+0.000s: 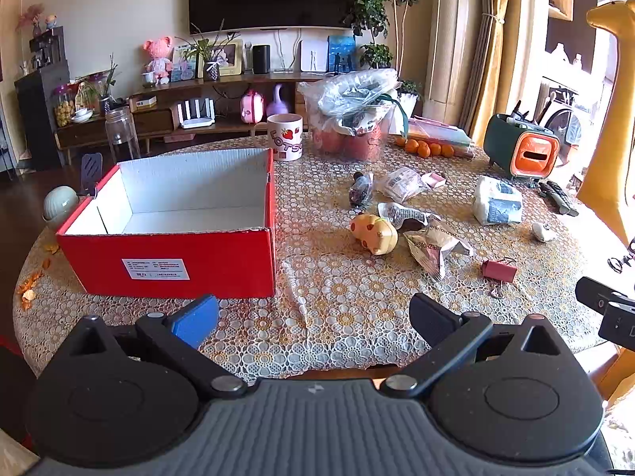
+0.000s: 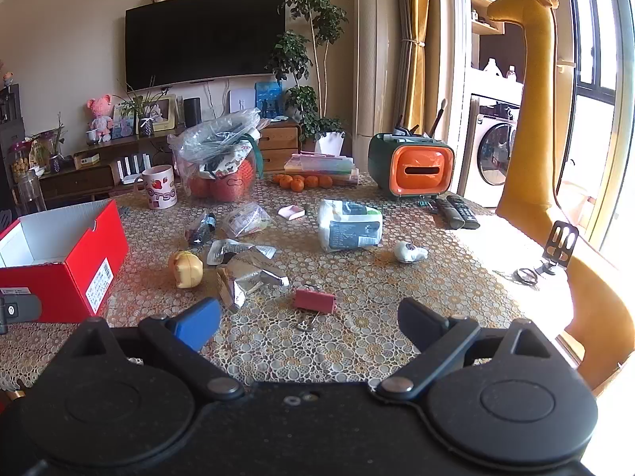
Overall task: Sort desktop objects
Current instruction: 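Grasp the pink binder clip with the right tool while the left tool grasps the yellow toy, then carry the clip and toy into the red box and open both tools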
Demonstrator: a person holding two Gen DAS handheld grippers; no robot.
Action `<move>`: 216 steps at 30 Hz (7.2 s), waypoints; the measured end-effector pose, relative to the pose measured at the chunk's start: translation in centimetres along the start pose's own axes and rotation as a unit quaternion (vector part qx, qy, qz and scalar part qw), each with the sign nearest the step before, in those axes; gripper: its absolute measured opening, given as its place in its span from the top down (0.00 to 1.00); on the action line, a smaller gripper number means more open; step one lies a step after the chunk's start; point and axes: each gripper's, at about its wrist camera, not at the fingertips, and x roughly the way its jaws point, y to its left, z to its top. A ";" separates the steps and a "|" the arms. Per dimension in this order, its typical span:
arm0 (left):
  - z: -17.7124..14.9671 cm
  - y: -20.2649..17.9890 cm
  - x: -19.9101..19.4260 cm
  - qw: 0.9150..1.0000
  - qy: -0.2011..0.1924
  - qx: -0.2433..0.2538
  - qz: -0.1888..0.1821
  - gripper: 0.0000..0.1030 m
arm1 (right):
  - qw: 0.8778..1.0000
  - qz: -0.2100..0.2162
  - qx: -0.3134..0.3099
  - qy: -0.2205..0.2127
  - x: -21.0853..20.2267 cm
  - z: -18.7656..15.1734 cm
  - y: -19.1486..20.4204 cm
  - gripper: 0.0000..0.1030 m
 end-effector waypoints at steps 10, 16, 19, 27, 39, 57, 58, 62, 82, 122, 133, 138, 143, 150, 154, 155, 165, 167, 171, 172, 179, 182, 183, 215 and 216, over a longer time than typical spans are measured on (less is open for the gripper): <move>1.9 -1.2 2.2 1.000 -0.009 0.022 -0.016 0.00 | 1.000 0.010 -0.017 -0.001 2.7 1.3 0.1 0.07; 2.9 -1.9 4.2 0.999 -0.012 0.034 -0.033 0.00 | 0.999 0.022 -0.037 0.005 4.8 1.9 0.1 0.07; 3.3 -2.4 5.6 0.998 -0.014 0.045 -0.038 0.00 | 0.999 0.024 -0.045 0.009 6.3 2.0 -0.1 0.07; 4.7 -4.5 9.9 0.996 -0.019 0.076 -0.029 0.00 | 0.998 0.015 -0.057 0.025 10.8 2.2 -1.0 0.08; 7.1 -6.6 17.6 0.995 0.003 0.094 -0.011 0.00 | 0.995 0.004 -0.090 0.046 16.4 1.2 -1.0 0.13; 7.1 -7.5 25.2 0.995 0.058 0.078 0.030 0.00 | 0.994 0.002 -0.048 0.101 21.2 -0.7 -0.8 0.19; 7.1 -7.5 25.3 0.995 0.057 0.073 0.028 0.00 | 0.994 0.002 -0.047 0.102 21.4 -0.8 -0.7 0.19; 7.3 -7.6 25.6 0.996 0.056 0.061 0.024 0.00 | 0.993 0.007 -0.036 0.112 22.0 -1.0 -0.6 0.23; 6.6 -7.9 27.1 0.995 0.087 0.033 -0.025 0.19 | 0.993 -0.001 -0.008 0.120 22.9 -1.4 -0.8 0.46; 8.6 -4.1 18.2 0.995 0.055 0.017 -0.080 0.64 | 0.993 0.045 -0.083 0.073 17.6 3.9 2.5 0.49; 10.2 -1.3 15.3 0.995 0.048 0.017 -0.081 0.64 | 0.985 0.104 -0.122 0.068 16.5 8.3 6.3 0.49; 11.0 1.0 14.3 0.996 0.043 0.009 -0.072 0.64 | 0.979 0.131 -0.145 0.061 16.3 9.9 8.9 0.49; 11.4 3.9 13.4 0.998 0.041 -0.002 -0.053 0.64 | 0.971 0.159 -0.165 0.063 16.5 10.9 12.0 0.49; 12.0 8.2 12.8 0.999 0.041 -0.013 -0.027 0.64 | 0.959 0.199 -0.192 0.062 16.6 11.9 17.0 0.49; 12.2 10.9 12.5 0.999 0.037 -0.015 -0.006 0.64 | 0.951 0.222 -0.210 0.056 16.5 12.2 20.3 0.49; 12.2 11.5 12.5 0.999 0.036 -0.015 -0.001 0.64 | 0.948 0.227 -0.215 0.056 16.5 12.2 21.0 0.49; 11.9 17.6 14.2 0.998 0.051 -0.026 0.029 0.64 | 0.927 0.264 -0.256 0.070 17.4 11.3 28.2 0.49; 11.8 18.7 14.8 0.998 0.057 -0.024 0.032 0.64 | 0.924 0.269 -0.261 0.077 17.9 11.2 29.4 0.49; 11.5 20.2 16.2 0.997 0.071 -0.014 0.035 0.64 | 0.915 0.278 -0.275 0.094 19.0 10.7 31.8 0.49; 11.4 20.5 16.6 0.997 0.075 -0.011 0.034 0.64 | 0.913 0.279 -0.280 0.099 19.3 10.5 32.3 0.49; 10.5 22.2 20.2 0.993 0.107 0.022 0.034 0.64 | 0.894 0.280 -0.322 0.135 22.1 8.5 35.5 0.49; 10.4 22.8 21.7 0.991 0.124 0.046 0.028 0.64 | 0.882 0.281 -0.344 0.155 23.3 7.5 36.5 0.49; 10.4 22.9 22.2 0.990 0.132 0.051 0.022 0.64 | 0.877 0.285 -0.353 0.161 23.5 7.2 36.8 0.49; 11.4 23.3 24.8 0.970 0.221 0.098 0.004 0.38 | 0.845 0.296 -0.399 0.198 24.1 7.0 36.8 0.29; 11.5 23.3 24.4 0.971 0.218 0.097 0.005 0.38 | 0.846 0.300 -0.394 0.196 23.9 7.4 36.4 0.29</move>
